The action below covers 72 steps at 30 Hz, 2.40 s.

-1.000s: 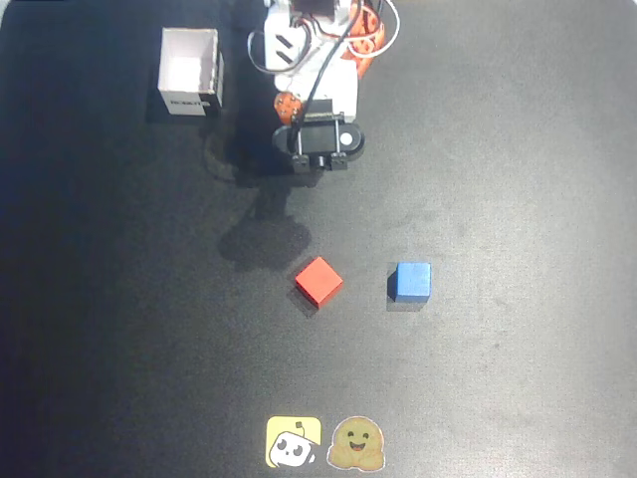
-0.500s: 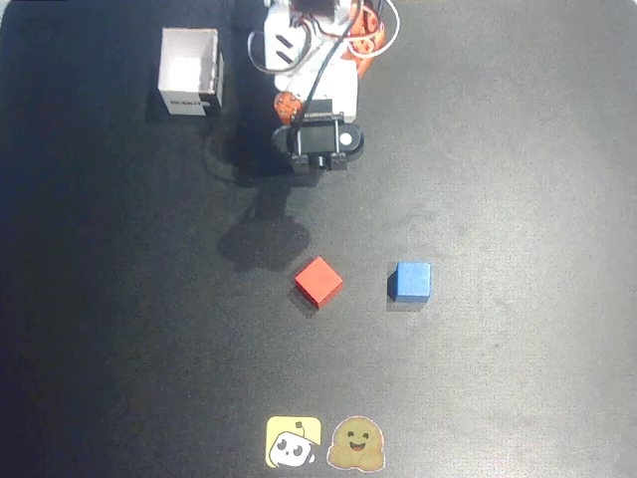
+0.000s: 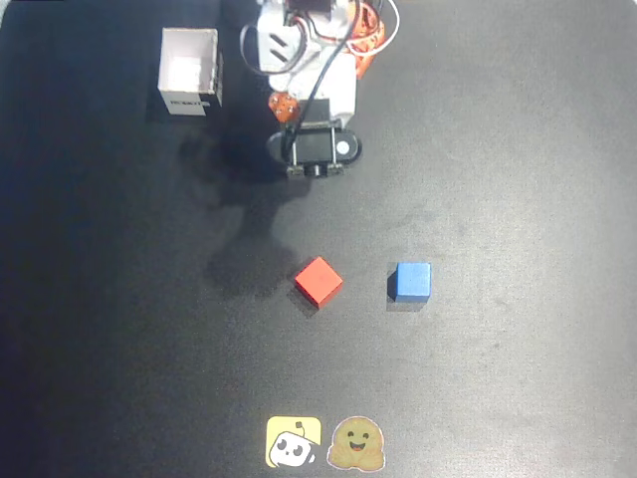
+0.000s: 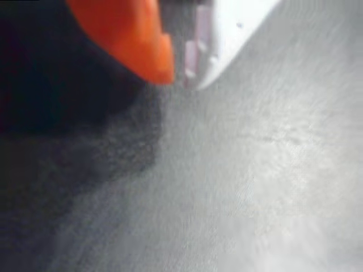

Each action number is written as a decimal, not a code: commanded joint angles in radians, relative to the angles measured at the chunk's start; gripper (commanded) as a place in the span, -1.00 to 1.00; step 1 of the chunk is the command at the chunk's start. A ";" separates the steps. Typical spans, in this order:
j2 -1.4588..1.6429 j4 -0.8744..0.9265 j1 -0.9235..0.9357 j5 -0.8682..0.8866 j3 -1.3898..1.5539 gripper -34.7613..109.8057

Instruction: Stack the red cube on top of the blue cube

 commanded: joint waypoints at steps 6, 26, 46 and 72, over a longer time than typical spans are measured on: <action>-0.290 0.067 -0.008 -0.003 -0.423 -0.52; -0.994 -0.055 -0.038 -0.002 -0.992 -0.52; -1.204 -0.006 -0.100 -0.604 -1.230 -0.52; -1.178 -0.307 -0.067 -0.537 -0.824 -0.52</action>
